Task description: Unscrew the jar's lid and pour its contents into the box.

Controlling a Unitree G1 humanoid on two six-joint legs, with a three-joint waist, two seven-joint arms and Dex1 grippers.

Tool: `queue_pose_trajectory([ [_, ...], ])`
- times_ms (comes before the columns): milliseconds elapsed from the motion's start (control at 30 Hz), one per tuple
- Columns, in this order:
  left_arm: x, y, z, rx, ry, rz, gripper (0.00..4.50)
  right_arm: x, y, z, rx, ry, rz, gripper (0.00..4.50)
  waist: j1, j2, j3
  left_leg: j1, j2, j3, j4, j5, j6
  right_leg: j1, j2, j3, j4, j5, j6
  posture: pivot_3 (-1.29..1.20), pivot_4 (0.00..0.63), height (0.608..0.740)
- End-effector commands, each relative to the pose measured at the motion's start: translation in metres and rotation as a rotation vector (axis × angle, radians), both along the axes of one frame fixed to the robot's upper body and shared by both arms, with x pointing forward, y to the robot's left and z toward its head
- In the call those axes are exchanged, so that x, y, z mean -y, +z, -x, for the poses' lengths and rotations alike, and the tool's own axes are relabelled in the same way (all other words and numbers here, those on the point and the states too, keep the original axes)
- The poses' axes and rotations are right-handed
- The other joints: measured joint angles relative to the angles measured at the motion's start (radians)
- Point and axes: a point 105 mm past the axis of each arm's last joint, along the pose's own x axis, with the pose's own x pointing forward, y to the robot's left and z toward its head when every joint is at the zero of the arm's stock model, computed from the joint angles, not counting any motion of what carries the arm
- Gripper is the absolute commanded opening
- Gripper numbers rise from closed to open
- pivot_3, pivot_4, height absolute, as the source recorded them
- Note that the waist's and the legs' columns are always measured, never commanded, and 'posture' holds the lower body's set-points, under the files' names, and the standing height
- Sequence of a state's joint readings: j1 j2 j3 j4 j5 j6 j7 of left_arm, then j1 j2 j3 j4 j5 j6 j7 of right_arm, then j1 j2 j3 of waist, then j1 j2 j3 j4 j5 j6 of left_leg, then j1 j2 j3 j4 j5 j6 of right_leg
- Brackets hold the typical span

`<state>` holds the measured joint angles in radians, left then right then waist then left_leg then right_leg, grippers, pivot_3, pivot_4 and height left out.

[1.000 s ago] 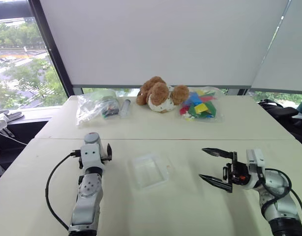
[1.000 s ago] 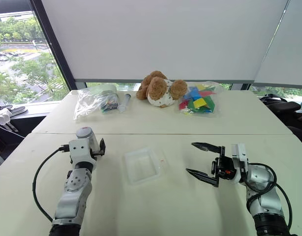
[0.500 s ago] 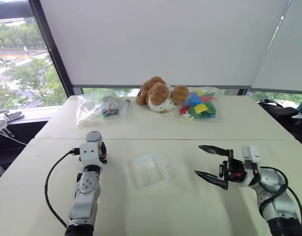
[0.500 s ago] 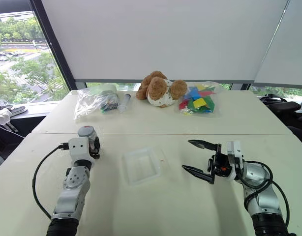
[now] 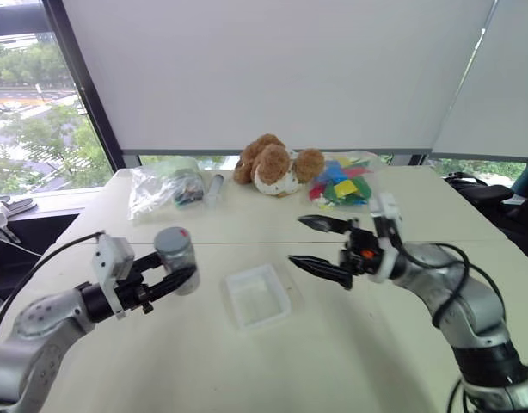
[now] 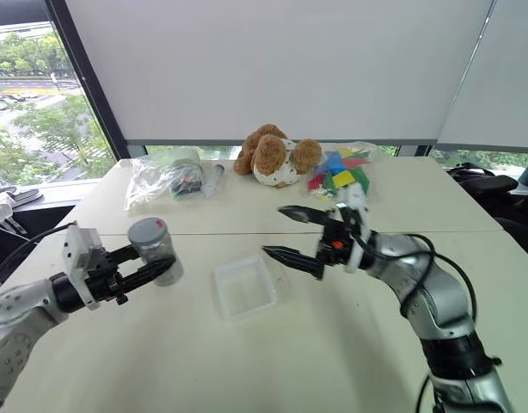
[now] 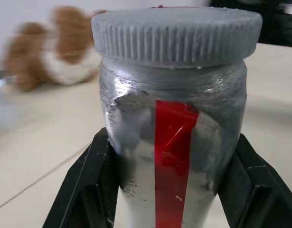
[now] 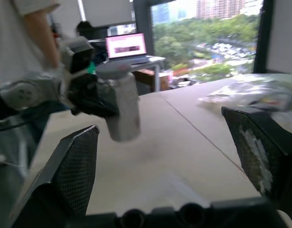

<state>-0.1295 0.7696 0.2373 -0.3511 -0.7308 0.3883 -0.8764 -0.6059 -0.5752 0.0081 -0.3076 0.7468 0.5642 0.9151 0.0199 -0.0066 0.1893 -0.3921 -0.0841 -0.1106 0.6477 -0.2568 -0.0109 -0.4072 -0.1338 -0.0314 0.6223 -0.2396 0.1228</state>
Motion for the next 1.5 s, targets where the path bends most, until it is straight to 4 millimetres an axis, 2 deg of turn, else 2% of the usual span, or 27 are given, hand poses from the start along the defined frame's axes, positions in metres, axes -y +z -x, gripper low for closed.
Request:
queue_pose_trajectory([
  [33, 0.022, 0.004, 0.004, -0.004, -0.114, -0.032, 2.08, -0.024, 0.009, 0.005, -0.031, 0.052, 0.029, 4.5, -0.007, 0.0, 0.0, 0.0, 0.0, 0.0, 0.0, 0.0, 0.0, 0.0, 0.0, 0.0, 0.0, 0.0, 0.001, 0.0, 0.15, 0.74],
  [267, 0.051, -0.001, 0.0, 0.02, -0.184, -0.036, 2.08, -0.056, 0.014, 0.003, -0.024, 0.102, 0.086, 4.5, -0.017, 0.0, 0.0, -0.001, 0.0, 0.001, -0.003, 0.0, -0.001, -0.003, 0.0, 0.001, 0.001, 0.003, 0.004, 0.0, 0.15, 0.74],
  [400, 0.061, -0.002, 0.0, 0.049, -0.198, -0.024, 2.08, -0.066, 0.005, 0.002, -0.046, 0.127, 0.121, 4.5, -0.016, 0.0, 0.0, -0.001, 0.0, 0.001, -0.003, 0.0, -0.001, -0.003, 0.0, 0.0, 0.001, 0.003, 0.004, 0.0, 0.15, 0.74],
  [600, 0.068, -0.004, 0.0, 0.064, -0.204, -0.011, 2.08, -0.073, -0.004, 0.002, -0.057, 0.163, 0.148, 4.5, -0.016, 0.0, 0.0, -0.001, 0.0, 0.001, -0.002, 0.0, -0.001, -0.003, 0.0, 0.001, 0.001, 0.003, 0.004, 0.0, 0.15, 0.74],
  [867, 0.072, -0.007, 0.002, 0.072, -0.218, -0.009, 2.08, -0.083, 0.003, 0.004, -0.04, 0.192, 0.136, 4.5, -0.028, 0.0, 0.0, -0.001, 0.0, 0.001, -0.002, 0.001, -0.002, -0.004, 0.001, 0.001, 0.004, 0.003, 0.004, 0.0, 0.15, 0.74],
  [933, 0.072, -0.007, 0.002, 0.072, -0.22, -0.009, 2.08, -0.084, 0.007, 0.006, -0.035, 0.209, 0.125, 3.94, -0.031, 0.0, 0.0, -0.001, 0.0, 0.001, -0.002, 0.001, -0.002, -0.004, 0.001, 0.001, 0.004, 0.003, 0.004, 0.0, 0.15, 0.74],
  [1067, 0.072, -0.007, 0.003, 0.077, -0.228, -0.013, 2.08, -0.084, 0.008, 0.008, -0.048, 0.232, 0.123, 2.31, -0.032, 0.0, 0.0, -0.001, 0.0, 0.001, -0.002, 0.001, -0.002, -0.004, 0.001, 0.001, 0.004, 0.003, 0.004, 0.0, 0.15, 0.74],
  [1233, 0.073, -0.001, 0.003, 0.105, -0.264, -0.004, 2.08, -0.078, 0.003, 0.005, -0.026, 0.257, 0.154, 2.32, -0.032, 0.0, 0.0, -0.001, 0.0, 0.001, -0.002, 0.001, -0.002, -0.005, 0.001, 0.001, 0.004, 0.003, 0.004, 0.0, 0.15, 0.74],
  [1367, 0.08, 0.002, 0.018, 0.125, -0.444, -0.029, 2.08, -0.058, 0.006, 0.022, 0.031, 0.523, 0.264, 2.32, -0.033, 0.0, 0.0, -0.001, 0.0, 0.001, -0.001, 0.001, -0.002, -0.004, 0.001, 0.0, 0.004, 0.003, 0.004, 0.0, 0.15, 0.74],
  [1500, 0.089, 0.003, 0.031, 0.124, -0.588, -0.042, 2.08, -0.051, 0.011, 0.029, 0.049, 0.657, 0.315, 2.32, -0.035, 0.0, 0.0, -0.001, 0.0, 0.001, -0.002, 0.001, -0.002, -0.004, 0.001, 0.0, 0.004, 0.003, 0.004, 0.0, 0.15, 0.74],
])
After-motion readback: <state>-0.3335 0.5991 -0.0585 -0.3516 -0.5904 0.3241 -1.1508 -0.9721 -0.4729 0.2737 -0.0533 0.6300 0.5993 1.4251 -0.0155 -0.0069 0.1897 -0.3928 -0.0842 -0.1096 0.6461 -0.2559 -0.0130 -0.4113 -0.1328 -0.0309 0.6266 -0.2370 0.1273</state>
